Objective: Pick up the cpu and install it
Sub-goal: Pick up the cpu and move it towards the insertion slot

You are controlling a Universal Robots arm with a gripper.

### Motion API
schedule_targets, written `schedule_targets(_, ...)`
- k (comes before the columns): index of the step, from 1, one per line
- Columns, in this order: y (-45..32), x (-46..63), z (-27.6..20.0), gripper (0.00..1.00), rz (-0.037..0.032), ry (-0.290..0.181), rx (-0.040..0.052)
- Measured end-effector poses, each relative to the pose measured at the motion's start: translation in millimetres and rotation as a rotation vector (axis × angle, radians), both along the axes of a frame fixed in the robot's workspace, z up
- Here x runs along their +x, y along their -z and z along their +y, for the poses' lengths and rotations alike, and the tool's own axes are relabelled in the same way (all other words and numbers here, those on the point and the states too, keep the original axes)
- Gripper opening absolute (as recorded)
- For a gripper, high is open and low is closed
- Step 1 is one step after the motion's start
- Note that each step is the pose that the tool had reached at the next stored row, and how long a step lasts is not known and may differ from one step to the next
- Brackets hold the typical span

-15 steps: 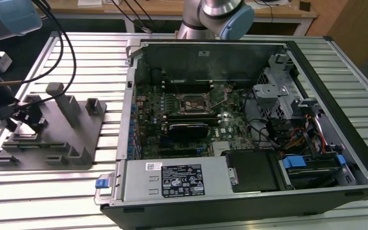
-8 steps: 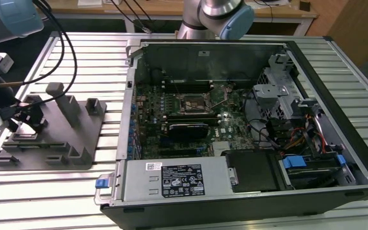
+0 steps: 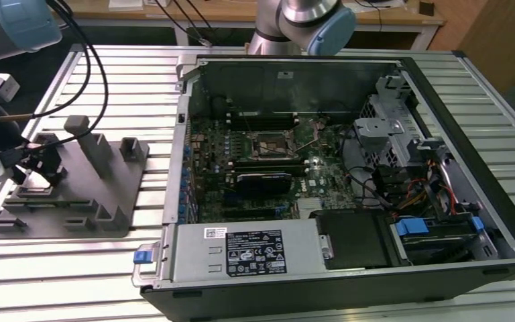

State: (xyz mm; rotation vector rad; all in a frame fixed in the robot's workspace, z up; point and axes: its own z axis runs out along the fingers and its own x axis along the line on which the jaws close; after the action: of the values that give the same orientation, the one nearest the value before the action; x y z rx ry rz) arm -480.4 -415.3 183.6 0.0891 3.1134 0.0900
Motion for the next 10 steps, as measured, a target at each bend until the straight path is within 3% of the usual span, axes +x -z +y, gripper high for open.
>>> schedule_targets(4,0.0,0.0,0.1,0.65,0.0,0.0,0.0)
schedule_targets(7,0.0,0.0,0.1,0.54,0.0001,0.0,-0.0001)
schedule_targets(10,0.0,0.0,0.2,0.54,0.0,0.0,-0.0001)
